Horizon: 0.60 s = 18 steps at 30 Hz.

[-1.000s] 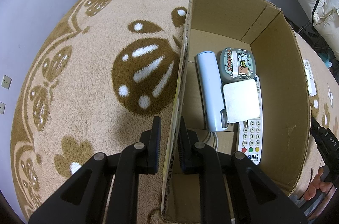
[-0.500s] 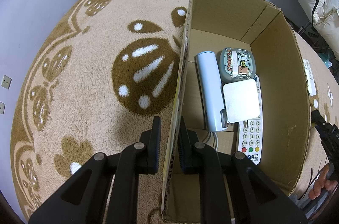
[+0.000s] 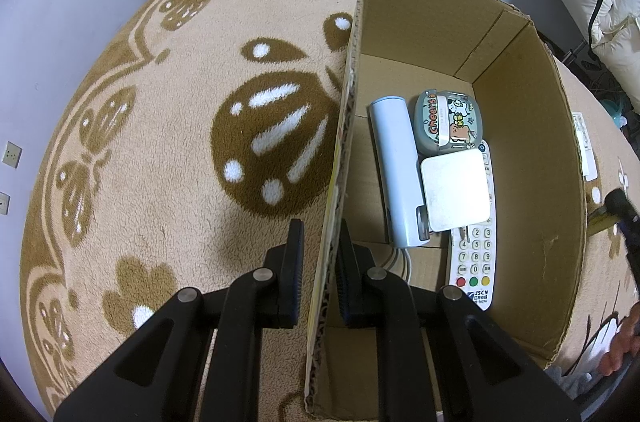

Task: Organize rigid objects
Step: 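Carry the keys into the box and open the right gripper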

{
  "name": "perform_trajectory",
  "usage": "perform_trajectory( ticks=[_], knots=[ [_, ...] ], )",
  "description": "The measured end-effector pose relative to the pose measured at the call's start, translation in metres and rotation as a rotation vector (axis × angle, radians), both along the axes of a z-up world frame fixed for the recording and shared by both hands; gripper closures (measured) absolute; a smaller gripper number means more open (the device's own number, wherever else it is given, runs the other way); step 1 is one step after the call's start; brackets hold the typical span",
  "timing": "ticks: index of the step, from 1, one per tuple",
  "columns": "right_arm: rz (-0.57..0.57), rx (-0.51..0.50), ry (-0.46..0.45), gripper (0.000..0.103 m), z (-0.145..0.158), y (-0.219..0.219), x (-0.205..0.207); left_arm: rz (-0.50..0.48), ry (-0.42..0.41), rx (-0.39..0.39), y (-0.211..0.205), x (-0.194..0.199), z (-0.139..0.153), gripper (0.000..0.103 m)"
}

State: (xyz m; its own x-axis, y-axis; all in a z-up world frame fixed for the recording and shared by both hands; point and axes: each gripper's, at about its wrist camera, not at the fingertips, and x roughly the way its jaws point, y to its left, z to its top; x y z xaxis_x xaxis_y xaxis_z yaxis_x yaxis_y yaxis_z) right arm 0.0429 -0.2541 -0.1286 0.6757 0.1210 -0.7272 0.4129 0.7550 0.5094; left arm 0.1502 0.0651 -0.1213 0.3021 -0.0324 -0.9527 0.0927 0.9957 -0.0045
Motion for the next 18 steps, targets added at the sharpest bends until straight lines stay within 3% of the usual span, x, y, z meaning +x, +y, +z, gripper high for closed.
perform_trajectory(
  ticks=[10, 18],
  knots=[
    [0.094, -0.055, -0.05, 0.082, 0.036, 0.026, 0.025, -0.001, 0.0, 0.001, 0.001, 0.0, 0.001, 0.089],
    [0.245, -0.093, -0.143, 0.082, 0.08, 0.08, 0.047, -0.001, 0.0, 0.0, 0.001, 0.0, 0.001, 0.089]
  ],
)
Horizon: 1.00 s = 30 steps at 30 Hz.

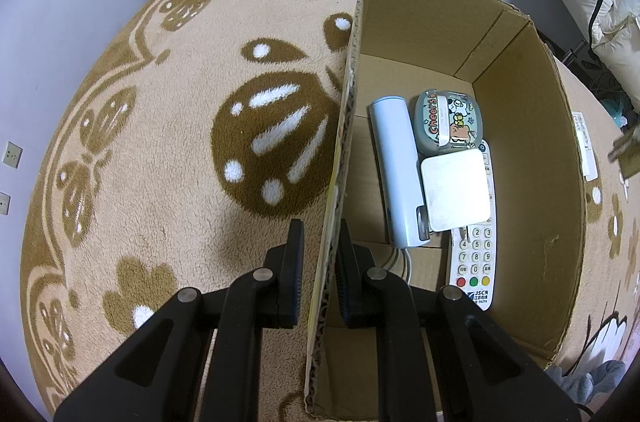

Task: Organize rigid objects
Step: 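Carry the keys into the box and open the right gripper, then move the right gripper back over the yellow oval and white boxes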

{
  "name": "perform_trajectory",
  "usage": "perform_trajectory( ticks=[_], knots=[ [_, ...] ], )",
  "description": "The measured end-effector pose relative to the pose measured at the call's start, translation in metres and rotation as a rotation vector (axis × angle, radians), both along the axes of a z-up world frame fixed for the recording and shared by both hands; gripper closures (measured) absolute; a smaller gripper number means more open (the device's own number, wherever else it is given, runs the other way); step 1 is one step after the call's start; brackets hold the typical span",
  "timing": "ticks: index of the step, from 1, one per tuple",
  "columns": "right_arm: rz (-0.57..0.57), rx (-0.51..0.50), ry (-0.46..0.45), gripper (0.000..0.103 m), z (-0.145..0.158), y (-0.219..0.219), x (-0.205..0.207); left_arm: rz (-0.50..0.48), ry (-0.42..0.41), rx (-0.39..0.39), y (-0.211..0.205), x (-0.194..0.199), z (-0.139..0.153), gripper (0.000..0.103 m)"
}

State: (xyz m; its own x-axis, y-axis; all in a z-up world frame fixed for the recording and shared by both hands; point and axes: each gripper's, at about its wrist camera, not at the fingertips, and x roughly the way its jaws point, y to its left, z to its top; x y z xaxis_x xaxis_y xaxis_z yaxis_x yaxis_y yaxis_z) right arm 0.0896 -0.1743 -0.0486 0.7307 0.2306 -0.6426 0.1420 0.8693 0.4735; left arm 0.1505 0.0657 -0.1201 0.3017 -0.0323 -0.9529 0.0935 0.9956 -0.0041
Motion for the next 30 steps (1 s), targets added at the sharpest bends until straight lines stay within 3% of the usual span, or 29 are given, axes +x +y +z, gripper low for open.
perform_trajectory(
  ticks=[5, 11, 21, 30],
  knots=[
    [0.083, -0.019, -0.019, 0.083, 0.009, 0.032, 0.011, 0.0, 0.0, -0.001, 0.0, 0.0, 0.0, 0.089],
    [0.15, -0.05, 0.036, 0.082, -0.011, 0.065, 0.022, 0.001, 0.0, -0.007, 0.001, 0.0, 0.0, 0.089],
    [0.168, -0.066, 0.112, 0.082, -0.043, 0.075, 0.019, 0.001, 0.0, -0.006, 0.001, 0.0, 0.0, 0.089],
    [0.168, -0.088, 0.099, 0.082, -0.034, 0.072, 0.013, -0.003, -0.002, 0.002, 0.0, 0.0, 0.0, 0.089]
  ],
)
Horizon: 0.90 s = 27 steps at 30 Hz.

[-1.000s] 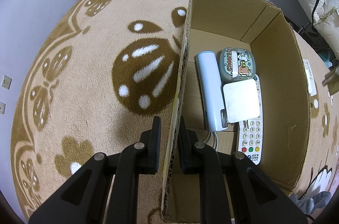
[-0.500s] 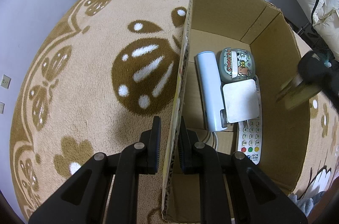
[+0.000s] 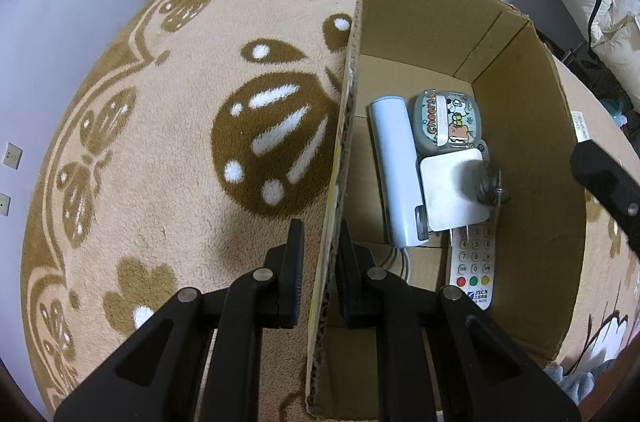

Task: Organize rigid objects
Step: 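Move the right gripper back over the yellow oval and white boxes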

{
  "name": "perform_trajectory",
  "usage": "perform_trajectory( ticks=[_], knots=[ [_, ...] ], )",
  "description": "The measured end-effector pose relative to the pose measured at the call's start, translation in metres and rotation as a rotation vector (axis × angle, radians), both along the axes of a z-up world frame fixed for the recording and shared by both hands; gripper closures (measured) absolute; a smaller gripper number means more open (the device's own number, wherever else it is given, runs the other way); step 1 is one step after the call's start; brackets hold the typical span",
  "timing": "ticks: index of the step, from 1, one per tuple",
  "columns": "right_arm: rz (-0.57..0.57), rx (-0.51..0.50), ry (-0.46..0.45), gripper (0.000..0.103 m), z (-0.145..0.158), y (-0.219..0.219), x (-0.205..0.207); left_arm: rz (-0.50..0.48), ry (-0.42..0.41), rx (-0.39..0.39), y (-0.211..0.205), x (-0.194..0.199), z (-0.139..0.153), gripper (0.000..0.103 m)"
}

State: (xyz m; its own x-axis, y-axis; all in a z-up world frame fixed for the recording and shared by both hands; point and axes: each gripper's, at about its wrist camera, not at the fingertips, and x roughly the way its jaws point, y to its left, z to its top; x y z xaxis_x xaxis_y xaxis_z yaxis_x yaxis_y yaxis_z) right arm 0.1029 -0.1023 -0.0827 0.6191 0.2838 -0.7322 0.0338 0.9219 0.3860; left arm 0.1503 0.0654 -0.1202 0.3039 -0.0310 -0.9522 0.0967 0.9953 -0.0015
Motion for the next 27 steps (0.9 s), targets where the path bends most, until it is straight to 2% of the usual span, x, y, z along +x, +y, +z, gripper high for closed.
perform_trajectory(
  ticks=[5, 10, 11, 16, 24, 27],
  knots=[
    [-0.025, -0.029, -0.018, 0.078, 0.013, -0.007, -0.002, -0.001, 0.0, 0.001, 0.0, 0.0, 0.0, 0.089],
    [-0.085, -0.067, -0.056, 0.047, 0.026, -0.027, -0.008, 0.002, 0.001, -0.004, 0.0, 0.0, 0.0, 0.089],
    [-0.102, -0.071, -0.06, 0.046, 0.028, -0.034, -0.009, 0.002, 0.001, -0.004, 0.0, 0.0, 0.001, 0.089],
    [-0.172, -0.127, -0.059, 0.023, 0.031, -0.059, -0.01, 0.002, 0.001, -0.004, 0.001, 0.0, 0.001, 0.089],
    [-0.286, -0.221, -0.007, 0.004, 0.014, -0.097, -0.012, 0.001, 0.001, -0.002, 0.001, 0.0, 0.001, 0.089],
    [-0.303, -0.262, 0.027, 0.002, 0.003, -0.105, -0.011, 0.003, 0.001, -0.005, 0.001, 0.0, 0.001, 0.089]
  ],
)
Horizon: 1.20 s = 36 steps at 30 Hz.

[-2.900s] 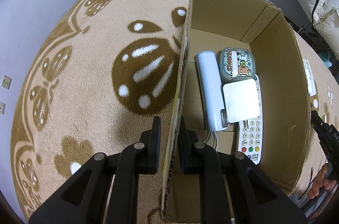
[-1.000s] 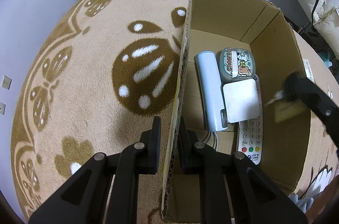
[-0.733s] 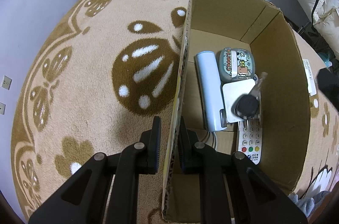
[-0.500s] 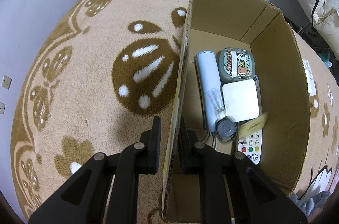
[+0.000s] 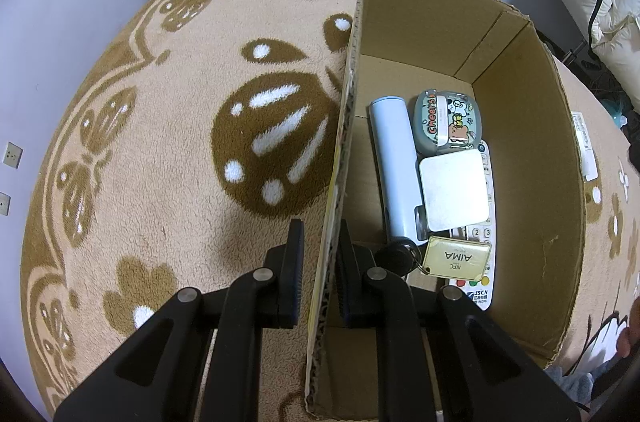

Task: Organize rigid objects
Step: 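Move the right gripper back over the yellow oval and white boxes, then close the right gripper on the black-fob bunch of keys and lift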

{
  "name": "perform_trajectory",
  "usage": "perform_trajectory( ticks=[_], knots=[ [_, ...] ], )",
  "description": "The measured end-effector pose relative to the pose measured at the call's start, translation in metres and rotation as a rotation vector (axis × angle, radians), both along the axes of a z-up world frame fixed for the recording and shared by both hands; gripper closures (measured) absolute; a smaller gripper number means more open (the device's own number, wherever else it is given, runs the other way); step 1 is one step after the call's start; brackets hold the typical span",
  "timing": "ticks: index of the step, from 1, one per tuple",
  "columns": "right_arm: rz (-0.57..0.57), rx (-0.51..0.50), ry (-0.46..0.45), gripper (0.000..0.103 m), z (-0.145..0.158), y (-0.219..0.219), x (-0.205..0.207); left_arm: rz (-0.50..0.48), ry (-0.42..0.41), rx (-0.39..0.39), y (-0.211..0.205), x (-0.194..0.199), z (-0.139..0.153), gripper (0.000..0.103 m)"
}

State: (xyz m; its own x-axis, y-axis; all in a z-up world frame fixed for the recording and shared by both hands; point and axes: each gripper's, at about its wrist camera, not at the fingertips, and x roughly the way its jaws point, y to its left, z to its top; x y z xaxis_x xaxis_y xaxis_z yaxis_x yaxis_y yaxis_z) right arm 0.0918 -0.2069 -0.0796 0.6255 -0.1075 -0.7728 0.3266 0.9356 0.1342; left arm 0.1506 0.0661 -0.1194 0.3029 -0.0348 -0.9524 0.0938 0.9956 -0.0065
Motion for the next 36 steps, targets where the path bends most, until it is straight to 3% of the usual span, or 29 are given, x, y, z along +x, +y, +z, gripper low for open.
perform_trajectory(
  ticks=[10, 21, 25, 27, 36],
  knots=[
    [-0.042, 0.013, 0.062, 0.0, -0.04, -0.017, -0.007, 0.0, 0.001, -0.001, 0.001, 0.0, 0.0, 0.089],
    [-0.113, 0.146, 0.106, 0.001, -0.09, -0.04, -0.013, -0.001, 0.003, -0.001, 0.002, 0.001, 0.0, 0.089],
    [-0.132, 0.209, 0.118, 0.016, -0.103, -0.05, -0.013, -0.001, 0.003, -0.001, 0.002, 0.001, 0.0, 0.089],
    [-0.138, 0.228, 0.122, 0.019, -0.109, -0.052, -0.013, -0.002, 0.003, 0.0, 0.002, 0.001, 0.0, 0.089],
    [-0.095, 0.139, 0.145, 0.019, -0.118, -0.045, -0.002, -0.004, 0.003, 0.001, 0.002, 0.001, 0.0, 0.089]
  ],
)
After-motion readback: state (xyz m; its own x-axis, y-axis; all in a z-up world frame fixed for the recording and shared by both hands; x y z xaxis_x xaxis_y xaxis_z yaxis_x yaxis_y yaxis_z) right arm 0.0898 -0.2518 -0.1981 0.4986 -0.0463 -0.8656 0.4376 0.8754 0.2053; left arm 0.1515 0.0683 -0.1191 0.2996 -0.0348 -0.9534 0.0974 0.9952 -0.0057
